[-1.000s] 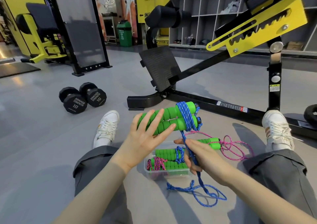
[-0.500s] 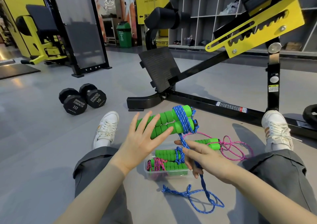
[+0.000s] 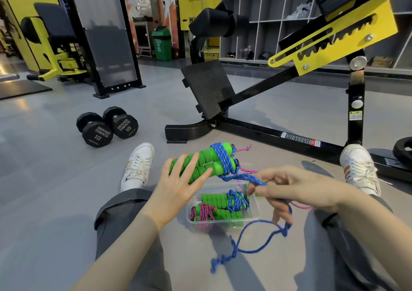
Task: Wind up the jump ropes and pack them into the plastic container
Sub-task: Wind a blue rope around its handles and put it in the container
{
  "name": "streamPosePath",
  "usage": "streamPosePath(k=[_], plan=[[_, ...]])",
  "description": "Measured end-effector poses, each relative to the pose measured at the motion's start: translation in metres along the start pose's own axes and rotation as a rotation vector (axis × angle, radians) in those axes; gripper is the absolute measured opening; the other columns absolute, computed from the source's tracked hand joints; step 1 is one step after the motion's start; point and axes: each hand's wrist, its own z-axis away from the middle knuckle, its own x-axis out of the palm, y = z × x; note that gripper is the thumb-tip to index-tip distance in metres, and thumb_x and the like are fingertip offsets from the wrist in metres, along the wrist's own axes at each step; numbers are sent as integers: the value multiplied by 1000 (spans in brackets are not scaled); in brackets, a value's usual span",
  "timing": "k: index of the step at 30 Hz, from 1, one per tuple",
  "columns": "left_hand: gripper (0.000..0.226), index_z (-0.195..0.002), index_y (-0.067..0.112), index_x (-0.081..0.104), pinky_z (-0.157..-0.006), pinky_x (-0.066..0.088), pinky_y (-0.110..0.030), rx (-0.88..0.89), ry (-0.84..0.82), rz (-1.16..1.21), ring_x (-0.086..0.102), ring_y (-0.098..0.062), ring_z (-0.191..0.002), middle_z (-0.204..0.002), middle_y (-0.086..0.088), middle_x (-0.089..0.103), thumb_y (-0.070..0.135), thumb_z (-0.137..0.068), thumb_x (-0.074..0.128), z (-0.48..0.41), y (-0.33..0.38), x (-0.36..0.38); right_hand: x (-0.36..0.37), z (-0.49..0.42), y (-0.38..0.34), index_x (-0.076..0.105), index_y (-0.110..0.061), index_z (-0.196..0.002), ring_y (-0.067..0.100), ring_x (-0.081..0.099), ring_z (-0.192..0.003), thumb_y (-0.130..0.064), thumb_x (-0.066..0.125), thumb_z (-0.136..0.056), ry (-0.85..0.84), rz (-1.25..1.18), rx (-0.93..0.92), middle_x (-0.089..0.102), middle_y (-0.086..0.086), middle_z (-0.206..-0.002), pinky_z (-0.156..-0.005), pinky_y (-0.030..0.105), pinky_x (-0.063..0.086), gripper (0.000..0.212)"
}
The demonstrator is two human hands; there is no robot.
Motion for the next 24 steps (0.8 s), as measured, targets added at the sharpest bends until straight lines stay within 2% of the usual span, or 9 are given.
streamPosePath(k=[3, 6, 9, 11, 15, 17, 20, 22, 24], plan=[[54, -132, 19, 47, -83, 47, -53, -27, 0, 0, 49, -41, -108, -130, -24, 44, -6, -96, 16, 6, -4, 2, -8, 5, -13, 64, -6, -99, 13, 35, -35, -29, 57, -90, 95, 52, -16, 35, 1, -45, -54, 30, 48, 25], [58, -133, 20, 46, -84, 46, -52, -2, 0, 11, 49, -40, -108, -131, -23, 43, -8, -95, 14, 8, -4, 0, -18, 3, -26, 69, -16, -82, 18, 32, -46, -38, 56, -81, 295, 220, -81, 32, 0, -51, -46, 25, 33, 26], [52, -136, 21, 45, -85, 42, -51, 84, 27, 35, 51, -41, -109, -131, -23, 44, -8, -93, 34, 10, -1, 0, -24, -7, -34, 67, -14, -78, 17, 26, -52, -41, 55, -78, 388, 264, -163, 29, 0, -55, -47, 28, 24, 30], [53, -135, 21, 46, -86, 40, -51, 134, 66, 50, 50, -41, -110, -131, -23, 46, -6, -90, 47, 8, 4, -1, -29, -15, -36, 66, -11, -81, 14, 24, -50, -41, 54, -81, 416, 290, -191, 29, -1, -55, -46, 23, 23, 32], [42, -133, 23, 48, -91, 40, -50, 189, 93, 116, 52, -38, -112, -131, -20, 46, 1, -98, 41, 0, 14, -13, -42, -31, -30, 64, -8, -85, 9, 25, -49, -30, 51, -93, 492, 319, -186, 33, 9, -65, -44, 15, 26, 27], [41, -134, 23, 48, -92, 41, -49, 197, 104, 134, 53, -38, -114, -132, -19, 46, 2, -99, 40, -4, 17, -17, -47, -38, -22, 63, -8, -84, 10, 26, -50, -29, 50, -94, 515, 281, -162, 34, 10, -66, -47, 18, 27, 27], [43, -133, 23, 49, -93, 42, -48, 183, 151, 144, 54, -36, -114, -132, -18, 46, 1, -97, 46, -10, 20, -20, -50, -44, -10, 58, -7, -79, 13, 24, -53, -28, 51, -94, 515, 114, -156, 30, 0, -57, -51, 24, 26, 26], [41, -132, 24, 50, -93, 42, -47, 180, 177, 152, 53, -35, -115, -132, -17, 47, 2, -98, 44, -15, 21, -23, -50, -46, 1, 54, -8, -76, 13, 22, -52, -25, 52, -92, 495, -36, -158, 30, -2, -57, -49, 21, 26, 24], [39, -131, 25, 50, -91, 44, -47, 174, 205, 164, 54, -34, -114, -131, -17, 47, 3, -99, 43, -22, 22, -28, -45, -48, 12, 55, -8, -82, 10, 30, -48, -23, 58, -88, 473, -181, -164, 38, 0, -60, -45, 17, 32, 17]])
